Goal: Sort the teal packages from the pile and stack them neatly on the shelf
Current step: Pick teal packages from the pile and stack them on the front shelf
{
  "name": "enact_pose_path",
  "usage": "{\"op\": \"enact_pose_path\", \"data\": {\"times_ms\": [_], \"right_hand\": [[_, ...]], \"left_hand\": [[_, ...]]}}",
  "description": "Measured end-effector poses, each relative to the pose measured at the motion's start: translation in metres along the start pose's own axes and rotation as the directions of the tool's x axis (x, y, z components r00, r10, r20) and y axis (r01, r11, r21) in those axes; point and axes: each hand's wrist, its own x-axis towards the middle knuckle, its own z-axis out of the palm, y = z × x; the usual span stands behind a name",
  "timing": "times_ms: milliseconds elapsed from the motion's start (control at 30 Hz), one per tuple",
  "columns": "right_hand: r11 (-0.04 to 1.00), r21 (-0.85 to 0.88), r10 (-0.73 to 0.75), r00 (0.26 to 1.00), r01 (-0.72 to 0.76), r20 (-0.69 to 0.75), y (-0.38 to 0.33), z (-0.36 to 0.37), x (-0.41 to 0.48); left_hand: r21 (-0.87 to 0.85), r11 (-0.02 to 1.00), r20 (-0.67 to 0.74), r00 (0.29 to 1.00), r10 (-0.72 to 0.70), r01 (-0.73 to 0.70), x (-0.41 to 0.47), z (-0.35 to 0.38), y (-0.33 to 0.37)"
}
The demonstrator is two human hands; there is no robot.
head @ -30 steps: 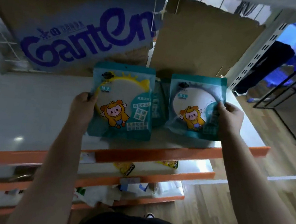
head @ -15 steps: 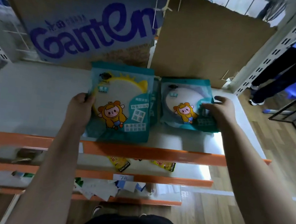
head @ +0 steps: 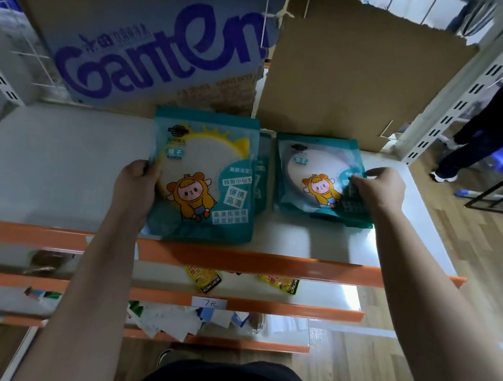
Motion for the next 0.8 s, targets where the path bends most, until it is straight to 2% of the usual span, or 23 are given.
{"op": "enact_pose_path", "data": {"times_ms": [100, 233, 400, 600, 800], "right_hand": [[0.999, -0.045, -0.007, 0.999, 0.009, 0.031, 0.008, 0.0, 0.0], [1.0, 0.021, -0.009, 0.996, 0.011, -0.086, 0.011, 0.006, -0.003], [0.996, -0.053, -0.072, 0.989, 0.066, -0.131, 0.005, 0.009, -0.008], [0.946, -0.204, -0.275, 0.956, 0.25, -0.1, 0.002, 0.001, -0.02], [0.836, -0.144, -0.541, 0.839, 0.53, -0.054, -0.004, 0.006, -0.079]], "left_hand": [[-0.023, 1.0, 0.005, 1.0, -0.017, 0.017, 0.001, 0.0, 0.001], [-0.016, 1.0, 0.006, 1.0, -0.011, 0.012, 0.002, 0.002, 0.002], [0.006, 1.0, 0.012, 1.0, -0.002, 0.002, 0.004, 0.006, 0.003], [0.007, 1.0, 0.027, 1.0, 0.002, -0.003, 0.007, 0.006, 0.005], [-0.015, 1.0, 0.042, 0.999, -0.011, 0.012, 0.021, 0.009, 0.01]]}}
